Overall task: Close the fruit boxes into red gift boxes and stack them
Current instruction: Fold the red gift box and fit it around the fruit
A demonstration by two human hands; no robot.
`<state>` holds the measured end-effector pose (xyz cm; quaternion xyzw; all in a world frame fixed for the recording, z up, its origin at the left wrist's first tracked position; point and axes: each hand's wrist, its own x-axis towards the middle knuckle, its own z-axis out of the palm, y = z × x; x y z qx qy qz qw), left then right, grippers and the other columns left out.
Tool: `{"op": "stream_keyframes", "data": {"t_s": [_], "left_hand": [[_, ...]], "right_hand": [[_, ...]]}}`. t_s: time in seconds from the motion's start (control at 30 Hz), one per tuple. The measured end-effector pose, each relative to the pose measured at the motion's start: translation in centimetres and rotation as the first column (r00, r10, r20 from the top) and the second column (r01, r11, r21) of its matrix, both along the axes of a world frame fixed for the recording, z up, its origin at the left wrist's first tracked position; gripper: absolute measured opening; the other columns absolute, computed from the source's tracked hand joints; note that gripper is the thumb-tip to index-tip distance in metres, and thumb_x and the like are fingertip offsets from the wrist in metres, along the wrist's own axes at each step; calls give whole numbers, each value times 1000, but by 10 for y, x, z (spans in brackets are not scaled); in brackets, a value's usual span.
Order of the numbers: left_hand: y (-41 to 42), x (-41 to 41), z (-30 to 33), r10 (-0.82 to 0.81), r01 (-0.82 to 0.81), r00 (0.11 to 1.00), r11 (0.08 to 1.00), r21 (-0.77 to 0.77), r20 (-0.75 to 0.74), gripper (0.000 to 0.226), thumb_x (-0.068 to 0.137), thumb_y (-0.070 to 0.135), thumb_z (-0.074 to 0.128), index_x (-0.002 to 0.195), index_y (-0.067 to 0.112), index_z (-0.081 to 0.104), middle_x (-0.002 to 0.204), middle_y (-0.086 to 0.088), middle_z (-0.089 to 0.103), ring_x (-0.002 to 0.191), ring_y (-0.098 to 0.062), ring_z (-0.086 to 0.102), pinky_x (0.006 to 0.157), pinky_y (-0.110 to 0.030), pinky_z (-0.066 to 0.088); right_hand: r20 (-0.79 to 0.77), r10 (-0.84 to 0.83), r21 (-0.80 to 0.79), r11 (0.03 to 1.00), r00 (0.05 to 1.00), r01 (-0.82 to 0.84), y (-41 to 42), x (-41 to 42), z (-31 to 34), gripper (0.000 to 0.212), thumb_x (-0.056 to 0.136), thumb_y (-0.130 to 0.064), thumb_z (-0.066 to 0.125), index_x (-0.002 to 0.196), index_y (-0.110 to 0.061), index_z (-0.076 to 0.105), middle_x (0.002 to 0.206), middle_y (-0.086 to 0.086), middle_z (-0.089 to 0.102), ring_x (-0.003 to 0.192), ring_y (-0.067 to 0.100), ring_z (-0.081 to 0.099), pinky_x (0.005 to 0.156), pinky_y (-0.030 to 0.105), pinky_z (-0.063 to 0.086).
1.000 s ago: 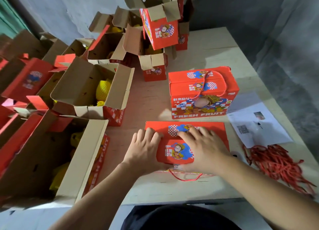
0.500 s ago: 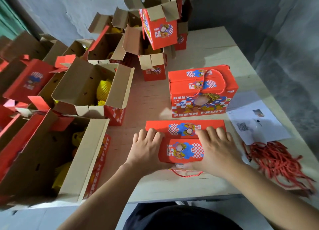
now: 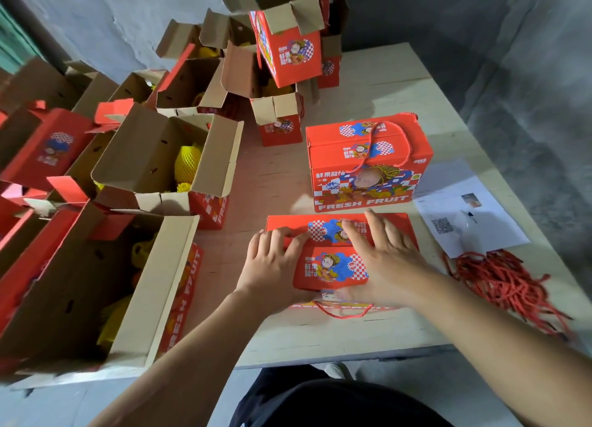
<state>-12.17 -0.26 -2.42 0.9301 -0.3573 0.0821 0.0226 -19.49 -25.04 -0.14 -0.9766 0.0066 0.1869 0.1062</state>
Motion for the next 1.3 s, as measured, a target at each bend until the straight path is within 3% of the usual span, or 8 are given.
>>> {"op": "stream_keyframes", "data": {"t_s": [0.17,0.47,0.7,0.83,0.93,1.07,1.2,1.3], "left_hand": [[3,-17,-10,26,-17,998,991,-134,65,100,64,89,68,137,22,53,124,-4,51,103,-27,50,97,-45,36],[9,-32,-14,10,-26,997,979,-201,-76,104,84,86,55,162,22,28,159,-2,40,149,-27,35,126,-51,19],[10,-33,6,238,-267,962,922,-282,-133,89,69,88,61,130,24,54,126,-6,53,114,-34,49,97,-55,42],[13,-38,3,151,-174,984,907,-384,-91,80,72,74,74,128,22,52,125,-6,48,112,-30,50,96,-50,43],[15,-38,-4,129,-163,985,902,-400,-111,81,78,75,69,136,21,53,135,-3,46,121,-29,50,104,-48,41],[17,-38,-13,130,-162,985,915,-370,-111,85,86,78,61,151,25,45,155,-3,37,146,-30,32,121,-49,24],[16,-42,-19,87,-106,991,976,-191,-106,88,97,76,45,165,24,24,172,0,18,159,-31,10,128,-48,-7],[12,-39,-21,64,-80,988,991,-111,-143,90,98,78,39,166,21,22,174,3,12,161,-31,2,125,-51,-5]], "right_hand": [[50,-248,484,853,967,194,-32,23,26,71,97,-72,44,160,-45,26,167,-6,31,152,14,31,119,35,29],[-105,-7,259,965,994,34,-44,61,31,74,99,-49,63,162,-40,25,170,-8,23,153,21,31,119,46,38],[-168,66,314,949,984,-10,-54,73,40,77,93,-47,73,158,-46,32,163,-13,38,143,17,45,115,42,42],[-362,168,54,986,917,-160,-52,83,44,112,83,-43,81,162,-48,2,170,-9,19,153,22,30,121,41,33],[-244,212,-98,965,946,-242,-38,78,39,102,92,-29,70,163,-45,-2,168,1,27,145,29,40,113,38,41],[-135,207,132,973,969,-189,-56,84,54,78,86,-40,77,156,-39,40,152,-7,52,130,19,56,108,39,47],[80,-92,453,890,993,46,-77,83,57,49,93,-45,72,140,-35,60,134,-8,64,123,11,61,110,43,48],[202,-123,333,941,972,50,-72,76,48,49,97,-58,59,141,-35,60,141,-8,63,128,17,60,104,37,49]]}}
